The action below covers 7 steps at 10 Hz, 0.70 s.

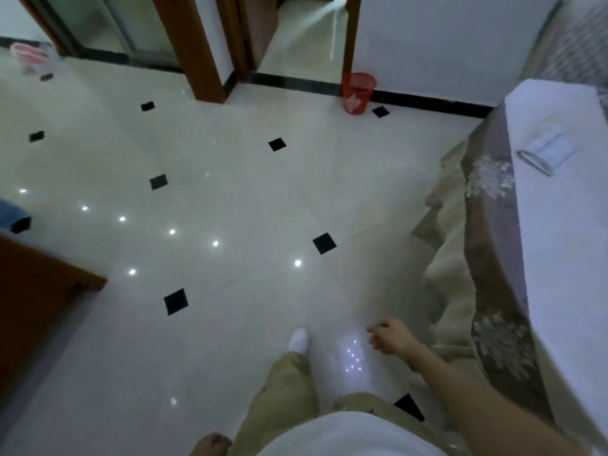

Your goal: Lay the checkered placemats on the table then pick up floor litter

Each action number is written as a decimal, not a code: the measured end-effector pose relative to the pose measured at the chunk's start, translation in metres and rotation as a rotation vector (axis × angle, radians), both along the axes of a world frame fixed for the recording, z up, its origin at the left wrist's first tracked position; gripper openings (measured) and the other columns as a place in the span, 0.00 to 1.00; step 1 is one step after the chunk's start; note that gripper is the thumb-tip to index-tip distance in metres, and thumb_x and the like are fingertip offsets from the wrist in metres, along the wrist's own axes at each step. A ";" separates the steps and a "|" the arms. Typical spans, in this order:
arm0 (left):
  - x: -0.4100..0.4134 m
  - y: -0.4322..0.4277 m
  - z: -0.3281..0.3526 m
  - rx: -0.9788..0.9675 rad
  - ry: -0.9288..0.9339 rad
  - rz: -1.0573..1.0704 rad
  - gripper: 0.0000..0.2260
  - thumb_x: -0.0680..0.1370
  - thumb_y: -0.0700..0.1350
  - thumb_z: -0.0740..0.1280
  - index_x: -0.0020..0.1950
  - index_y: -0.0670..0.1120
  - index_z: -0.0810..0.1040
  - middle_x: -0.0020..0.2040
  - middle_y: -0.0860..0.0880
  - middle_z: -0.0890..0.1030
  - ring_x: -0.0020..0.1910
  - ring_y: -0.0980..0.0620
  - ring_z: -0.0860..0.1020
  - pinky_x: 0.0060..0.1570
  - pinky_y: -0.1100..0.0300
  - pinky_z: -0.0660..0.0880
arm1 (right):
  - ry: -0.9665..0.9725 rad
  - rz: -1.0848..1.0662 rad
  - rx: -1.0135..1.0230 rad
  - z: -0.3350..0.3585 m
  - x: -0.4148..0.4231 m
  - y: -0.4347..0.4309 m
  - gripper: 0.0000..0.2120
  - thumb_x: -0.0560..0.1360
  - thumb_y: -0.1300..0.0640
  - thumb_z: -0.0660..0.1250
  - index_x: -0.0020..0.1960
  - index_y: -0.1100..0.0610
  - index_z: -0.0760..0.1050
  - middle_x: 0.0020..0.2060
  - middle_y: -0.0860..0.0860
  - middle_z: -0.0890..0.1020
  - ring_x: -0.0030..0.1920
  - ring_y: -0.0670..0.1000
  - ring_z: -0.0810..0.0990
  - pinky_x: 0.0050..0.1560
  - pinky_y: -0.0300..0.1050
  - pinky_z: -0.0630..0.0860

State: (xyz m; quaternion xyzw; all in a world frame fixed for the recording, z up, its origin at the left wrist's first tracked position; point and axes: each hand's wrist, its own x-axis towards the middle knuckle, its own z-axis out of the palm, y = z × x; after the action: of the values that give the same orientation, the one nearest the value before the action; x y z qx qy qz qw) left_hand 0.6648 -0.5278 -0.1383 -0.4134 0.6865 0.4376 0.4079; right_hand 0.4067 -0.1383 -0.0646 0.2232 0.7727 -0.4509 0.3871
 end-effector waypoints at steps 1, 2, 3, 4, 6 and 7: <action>-0.192 0.023 0.069 -0.087 -0.051 0.045 0.07 0.79 0.39 0.61 0.48 0.37 0.76 0.40 0.40 0.79 0.38 0.45 0.75 0.42 0.57 0.69 | -0.101 -0.171 0.079 -0.012 0.000 0.017 0.09 0.79 0.64 0.59 0.42 0.63 0.75 0.32 0.56 0.76 0.31 0.51 0.72 0.33 0.41 0.68; -0.331 0.043 0.089 0.002 0.200 -0.096 0.07 0.80 0.40 0.60 0.49 0.39 0.75 0.44 0.41 0.78 0.41 0.45 0.76 0.42 0.58 0.71 | -0.208 -0.404 0.076 -0.017 -0.001 0.027 0.07 0.78 0.65 0.59 0.46 0.67 0.74 0.31 0.57 0.75 0.29 0.53 0.71 0.30 0.41 0.66; -0.415 0.064 0.099 0.081 0.347 -0.110 0.05 0.80 0.39 0.60 0.49 0.40 0.75 0.41 0.43 0.78 0.40 0.47 0.76 0.40 0.58 0.72 | -0.269 -0.513 0.055 -0.023 -0.006 0.028 0.07 0.79 0.64 0.60 0.50 0.68 0.74 0.32 0.58 0.74 0.29 0.53 0.70 0.32 0.43 0.66; -0.506 0.105 0.102 0.164 0.400 -0.139 0.06 0.80 0.39 0.59 0.47 0.42 0.75 0.42 0.44 0.79 0.40 0.49 0.77 0.39 0.57 0.75 | -0.293 -0.632 0.059 -0.028 -0.019 0.029 0.07 0.78 0.63 0.61 0.49 0.66 0.75 0.33 0.59 0.75 0.30 0.53 0.71 0.31 0.42 0.66; -0.564 0.148 0.074 0.159 0.305 -0.325 0.05 0.80 0.42 0.61 0.46 0.44 0.76 0.44 0.43 0.80 0.42 0.47 0.79 0.39 0.57 0.75 | -0.269 -0.664 0.005 -0.031 -0.088 0.040 0.07 0.79 0.62 0.59 0.44 0.62 0.73 0.30 0.54 0.71 0.28 0.48 0.67 0.25 0.37 0.64; -0.579 0.150 0.061 0.070 0.110 -0.415 0.05 0.79 0.40 0.62 0.44 0.41 0.75 0.39 0.42 0.78 0.34 0.46 0.75 0.36 0.60 0.70 | -0.216 -0.719 -0.050 -0.027 -0.152 0.061 0.10 0.79 0.61 0.59 0.54 0.66 0.75 0.33 0.55 0.74 0.31 0.49 0.70 0.31 0.39 0.67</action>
State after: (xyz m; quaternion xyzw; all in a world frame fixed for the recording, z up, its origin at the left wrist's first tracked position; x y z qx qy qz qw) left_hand 0.0856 -0.3779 -0.0773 -0.2245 0.7624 0.3897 0.4652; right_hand 0.2544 -0.0769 -0.0919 0.5170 0.5885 -0.5505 0.2886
